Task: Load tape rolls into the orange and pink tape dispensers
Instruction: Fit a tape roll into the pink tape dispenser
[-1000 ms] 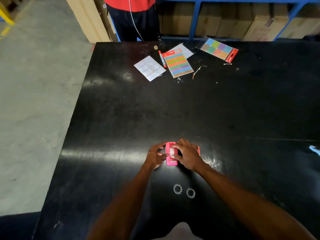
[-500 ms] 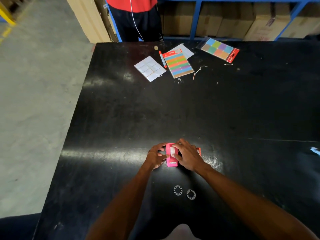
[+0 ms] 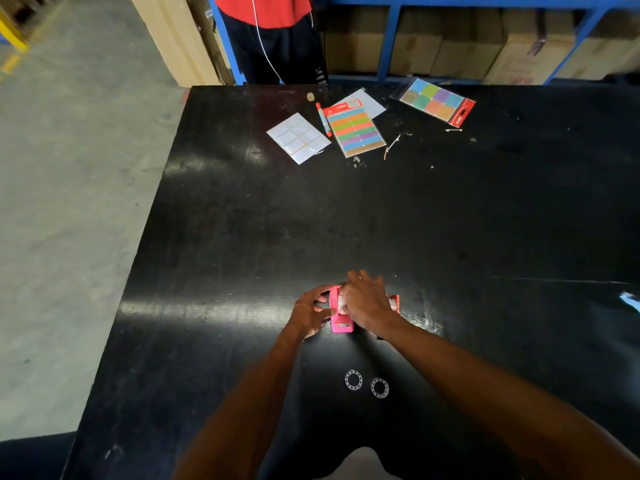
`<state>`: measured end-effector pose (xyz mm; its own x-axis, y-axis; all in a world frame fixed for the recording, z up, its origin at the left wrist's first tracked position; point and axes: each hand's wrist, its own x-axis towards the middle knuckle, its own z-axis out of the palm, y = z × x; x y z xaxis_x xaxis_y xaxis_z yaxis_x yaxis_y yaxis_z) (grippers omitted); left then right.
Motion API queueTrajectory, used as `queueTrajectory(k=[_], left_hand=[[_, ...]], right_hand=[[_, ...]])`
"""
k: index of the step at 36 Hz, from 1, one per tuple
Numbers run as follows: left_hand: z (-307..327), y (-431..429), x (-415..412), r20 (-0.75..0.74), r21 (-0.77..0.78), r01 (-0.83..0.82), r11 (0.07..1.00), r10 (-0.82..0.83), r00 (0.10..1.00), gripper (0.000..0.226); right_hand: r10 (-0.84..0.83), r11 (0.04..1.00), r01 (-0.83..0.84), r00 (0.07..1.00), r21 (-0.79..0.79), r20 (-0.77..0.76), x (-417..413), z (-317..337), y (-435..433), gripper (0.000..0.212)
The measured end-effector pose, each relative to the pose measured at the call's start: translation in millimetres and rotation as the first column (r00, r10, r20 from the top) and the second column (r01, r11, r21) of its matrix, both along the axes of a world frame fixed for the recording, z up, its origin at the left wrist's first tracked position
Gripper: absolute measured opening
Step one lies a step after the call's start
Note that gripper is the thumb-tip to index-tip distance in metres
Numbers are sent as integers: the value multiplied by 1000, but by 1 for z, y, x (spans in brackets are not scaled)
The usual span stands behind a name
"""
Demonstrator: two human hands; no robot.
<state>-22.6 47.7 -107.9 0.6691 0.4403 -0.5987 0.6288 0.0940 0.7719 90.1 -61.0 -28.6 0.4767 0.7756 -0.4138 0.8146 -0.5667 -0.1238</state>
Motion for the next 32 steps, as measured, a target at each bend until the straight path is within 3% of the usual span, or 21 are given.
queueTrajectory(k=[5, 9, 14, 21, 25, 32], left_hand=[[9, -3, -1, 27, 7, 6, 1000, -7, 1000, 56], [12, -4, -2, 41, 11, 19, 1000, -20, 999, 55], [13, -2, -3, 67, -35, 1, 999, 1, 998, 57], [16, -1, -2, 61, -57, -2, 998, 6, 998, 59], [15, 0, -2, 54, -62, -5, 998, 8, 998, 59], [17, -2, -2, 50, -61, -2, 998, 5, 999, 58]], right_hand=[[28, 995, -31, 999, 96, 34, -6, -11, -11, 38], [-3, 968, -1, 1000, 251, 17, -7, -21, -26, 35], [9, 943, -22, 999, 333, 41, -7, -25, -30, 25], [21, 927, -13, 1000, 375, -18, -3, -25, -31, 2], [-9, 924, 35, 997, 380, -71, 0, -20, -29, 11], [4, 928, 8, 1000, 371, -31, 0, -22, -26, 10]])
